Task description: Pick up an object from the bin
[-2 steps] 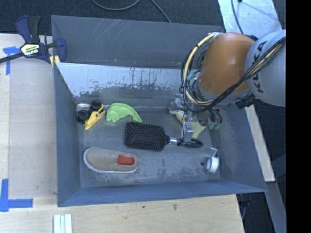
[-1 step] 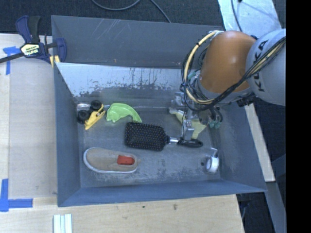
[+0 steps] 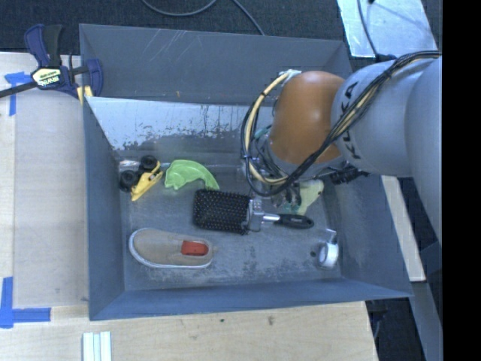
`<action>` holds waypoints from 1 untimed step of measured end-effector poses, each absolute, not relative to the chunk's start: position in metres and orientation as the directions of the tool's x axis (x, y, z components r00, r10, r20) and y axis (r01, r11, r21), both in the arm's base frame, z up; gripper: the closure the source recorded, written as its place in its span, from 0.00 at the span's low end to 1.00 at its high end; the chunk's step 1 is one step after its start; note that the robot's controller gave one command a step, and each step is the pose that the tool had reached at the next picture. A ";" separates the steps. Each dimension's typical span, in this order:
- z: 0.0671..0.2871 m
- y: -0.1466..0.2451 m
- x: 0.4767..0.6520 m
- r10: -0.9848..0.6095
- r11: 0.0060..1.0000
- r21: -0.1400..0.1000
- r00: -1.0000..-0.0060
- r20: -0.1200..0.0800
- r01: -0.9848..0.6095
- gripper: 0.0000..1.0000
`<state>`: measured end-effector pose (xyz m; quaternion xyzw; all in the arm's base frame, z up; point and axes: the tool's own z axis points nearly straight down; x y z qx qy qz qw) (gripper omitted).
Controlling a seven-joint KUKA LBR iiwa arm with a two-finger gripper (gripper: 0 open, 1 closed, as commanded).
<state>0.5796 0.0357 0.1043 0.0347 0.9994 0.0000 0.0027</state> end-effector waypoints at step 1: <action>0.084 0.064 0.577 0.053 0.999 0.000 -0.999 0.006 0.053 0.00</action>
Offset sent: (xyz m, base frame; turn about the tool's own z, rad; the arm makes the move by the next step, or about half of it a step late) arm -0.0005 0.0103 0.0072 0.0619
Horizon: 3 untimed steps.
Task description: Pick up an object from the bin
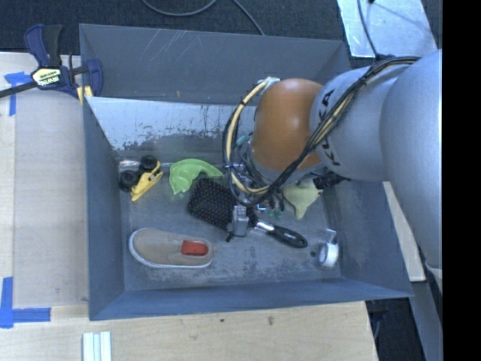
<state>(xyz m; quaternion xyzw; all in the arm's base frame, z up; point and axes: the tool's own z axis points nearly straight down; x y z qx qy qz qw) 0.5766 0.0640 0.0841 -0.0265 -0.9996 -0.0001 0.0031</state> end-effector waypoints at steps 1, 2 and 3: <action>0.110 0.049 0.580 0.122 0.992 0.001 -0.992 -0.010 0.122 0.00; 0.079 0.050 0.593 0.176 0.984 0.001 -0.984 0.001 0.176 0.00; 0.075 0.056 0.588 0.348 0.937 0.003 -0.937 -0.012 0.348 1.00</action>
Offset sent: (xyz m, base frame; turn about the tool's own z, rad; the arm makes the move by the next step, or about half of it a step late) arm 0.0188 -0.0131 -0.0141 0.1354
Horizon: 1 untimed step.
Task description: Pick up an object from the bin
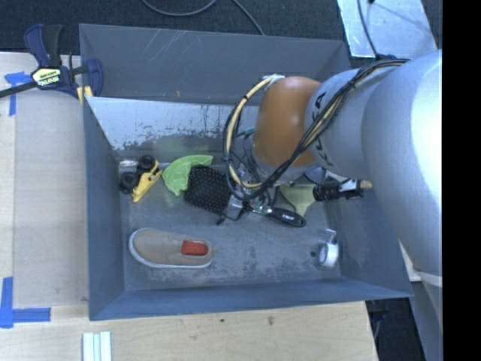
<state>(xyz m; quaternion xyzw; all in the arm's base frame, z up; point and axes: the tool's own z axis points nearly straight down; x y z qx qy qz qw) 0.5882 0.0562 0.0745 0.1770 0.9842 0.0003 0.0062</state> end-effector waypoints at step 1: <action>0.074 0.056 0.588 0.348 0.937 0.003 -0.937 -0.012 0.348 1.00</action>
Offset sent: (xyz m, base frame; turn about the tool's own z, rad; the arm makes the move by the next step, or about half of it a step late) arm 0.0001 0.0000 0.0555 0.0000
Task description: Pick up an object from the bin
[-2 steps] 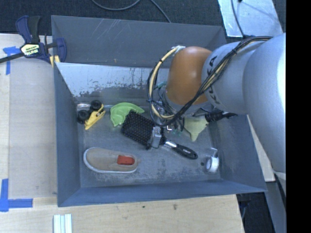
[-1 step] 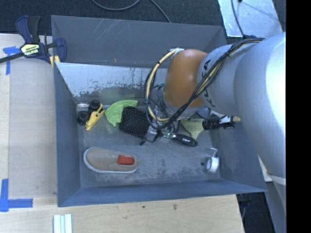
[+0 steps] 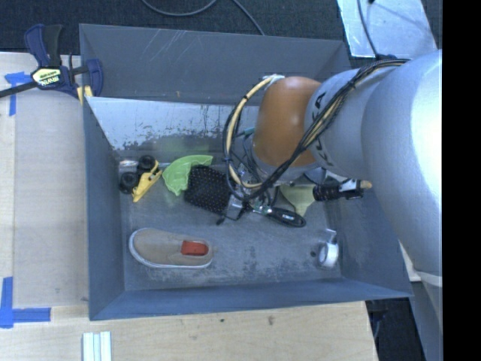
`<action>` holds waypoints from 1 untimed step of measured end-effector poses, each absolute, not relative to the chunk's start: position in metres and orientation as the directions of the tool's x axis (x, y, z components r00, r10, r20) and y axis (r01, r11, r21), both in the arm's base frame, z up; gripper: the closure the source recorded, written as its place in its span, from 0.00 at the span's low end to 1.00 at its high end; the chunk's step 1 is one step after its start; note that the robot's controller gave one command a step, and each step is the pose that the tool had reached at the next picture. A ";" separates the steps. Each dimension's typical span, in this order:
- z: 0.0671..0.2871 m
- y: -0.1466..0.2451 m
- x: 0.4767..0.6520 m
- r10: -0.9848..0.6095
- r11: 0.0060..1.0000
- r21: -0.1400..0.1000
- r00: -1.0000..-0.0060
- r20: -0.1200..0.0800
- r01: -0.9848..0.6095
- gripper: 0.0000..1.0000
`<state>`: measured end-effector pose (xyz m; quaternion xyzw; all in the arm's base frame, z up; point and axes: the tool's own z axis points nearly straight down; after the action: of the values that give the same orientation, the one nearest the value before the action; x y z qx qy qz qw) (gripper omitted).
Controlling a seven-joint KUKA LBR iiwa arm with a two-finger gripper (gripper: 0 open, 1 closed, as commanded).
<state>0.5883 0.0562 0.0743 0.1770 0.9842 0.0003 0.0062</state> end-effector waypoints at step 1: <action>0.077 0.056 0.588 0.348 0.937 0.003 -0.937 -0.012 0.348 1.00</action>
Offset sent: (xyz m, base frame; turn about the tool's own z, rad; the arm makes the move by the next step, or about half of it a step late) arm 0.0001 0.0000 0.1027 0.0000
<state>0.5878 0.0559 0.0772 0.1768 0.9842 0.0003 0.0064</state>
